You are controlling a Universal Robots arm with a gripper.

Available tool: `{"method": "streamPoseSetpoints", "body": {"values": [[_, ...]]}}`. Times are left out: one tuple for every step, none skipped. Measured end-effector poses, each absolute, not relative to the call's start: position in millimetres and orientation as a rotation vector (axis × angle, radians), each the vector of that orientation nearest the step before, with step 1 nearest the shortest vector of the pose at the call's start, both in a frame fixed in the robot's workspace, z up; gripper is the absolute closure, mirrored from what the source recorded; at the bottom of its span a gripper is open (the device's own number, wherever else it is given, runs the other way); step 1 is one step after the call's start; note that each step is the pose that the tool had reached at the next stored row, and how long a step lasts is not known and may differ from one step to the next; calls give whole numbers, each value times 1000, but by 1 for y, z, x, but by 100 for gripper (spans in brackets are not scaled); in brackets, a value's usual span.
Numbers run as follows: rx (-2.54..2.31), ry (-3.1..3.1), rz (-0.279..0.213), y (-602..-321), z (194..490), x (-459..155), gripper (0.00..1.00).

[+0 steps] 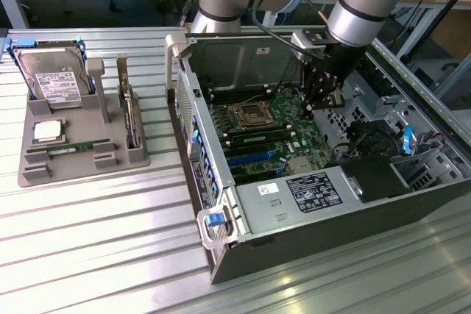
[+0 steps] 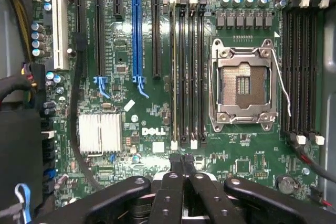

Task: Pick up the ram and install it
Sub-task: 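Press down the ram until it locks into place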

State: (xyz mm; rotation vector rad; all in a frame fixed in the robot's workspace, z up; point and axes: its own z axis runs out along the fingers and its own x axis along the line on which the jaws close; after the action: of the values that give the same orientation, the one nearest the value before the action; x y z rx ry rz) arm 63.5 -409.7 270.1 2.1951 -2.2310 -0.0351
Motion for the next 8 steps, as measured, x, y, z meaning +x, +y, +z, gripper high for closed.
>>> {"method": "streamPoseSetpoints", "body": {"values": [[2195, -2231, -35, -409, 266, 61, 90], [2195, -2231, -35, -409, 261, 58, 90], [2195, -2231, -35, -409, 258, 56, 90], [2196, -2230, -35, -409, 254, 55, 90], [2196, -2229, -35, -409, 249, 55, 90], [2197, -2229, -35, -409, 246, 54, 90], [2197, -2229, -35, -409, 244, 54, 90], [2197, -2229, -35, -409, 241, 53, 90]]}}
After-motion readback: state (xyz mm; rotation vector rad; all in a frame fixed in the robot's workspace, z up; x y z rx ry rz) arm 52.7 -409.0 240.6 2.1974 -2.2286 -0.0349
